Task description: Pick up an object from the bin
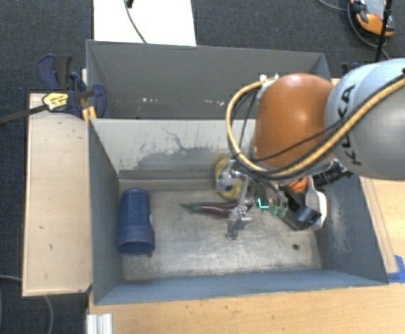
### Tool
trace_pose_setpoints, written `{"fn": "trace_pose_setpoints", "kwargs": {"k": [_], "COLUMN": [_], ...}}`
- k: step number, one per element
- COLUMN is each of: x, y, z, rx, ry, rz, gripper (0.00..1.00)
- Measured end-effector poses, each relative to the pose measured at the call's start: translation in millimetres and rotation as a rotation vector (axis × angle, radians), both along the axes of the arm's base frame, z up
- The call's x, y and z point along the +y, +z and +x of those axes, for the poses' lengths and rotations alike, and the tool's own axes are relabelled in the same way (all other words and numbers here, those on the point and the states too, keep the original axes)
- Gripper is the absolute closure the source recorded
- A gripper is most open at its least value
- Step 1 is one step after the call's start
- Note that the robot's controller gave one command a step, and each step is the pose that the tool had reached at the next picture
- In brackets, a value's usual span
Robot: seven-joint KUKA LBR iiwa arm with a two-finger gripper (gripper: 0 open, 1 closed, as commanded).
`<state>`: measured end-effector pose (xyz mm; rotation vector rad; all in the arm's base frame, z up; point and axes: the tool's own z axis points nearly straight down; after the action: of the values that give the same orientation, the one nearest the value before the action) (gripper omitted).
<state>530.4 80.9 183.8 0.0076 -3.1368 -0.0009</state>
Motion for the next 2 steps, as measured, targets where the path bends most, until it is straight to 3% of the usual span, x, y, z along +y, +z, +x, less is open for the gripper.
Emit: {"fn": "trace_pose_setpoints", "kwargs": {"k": [1,2], "x": [0,-10], "y": [4,-54], "z": [1.8,16.4], "rx": [-0.008,-0.014], "ry": [-0.002,-0.010], "rz": [0.001,0.002], "gripper": [0.00,0.00]}}
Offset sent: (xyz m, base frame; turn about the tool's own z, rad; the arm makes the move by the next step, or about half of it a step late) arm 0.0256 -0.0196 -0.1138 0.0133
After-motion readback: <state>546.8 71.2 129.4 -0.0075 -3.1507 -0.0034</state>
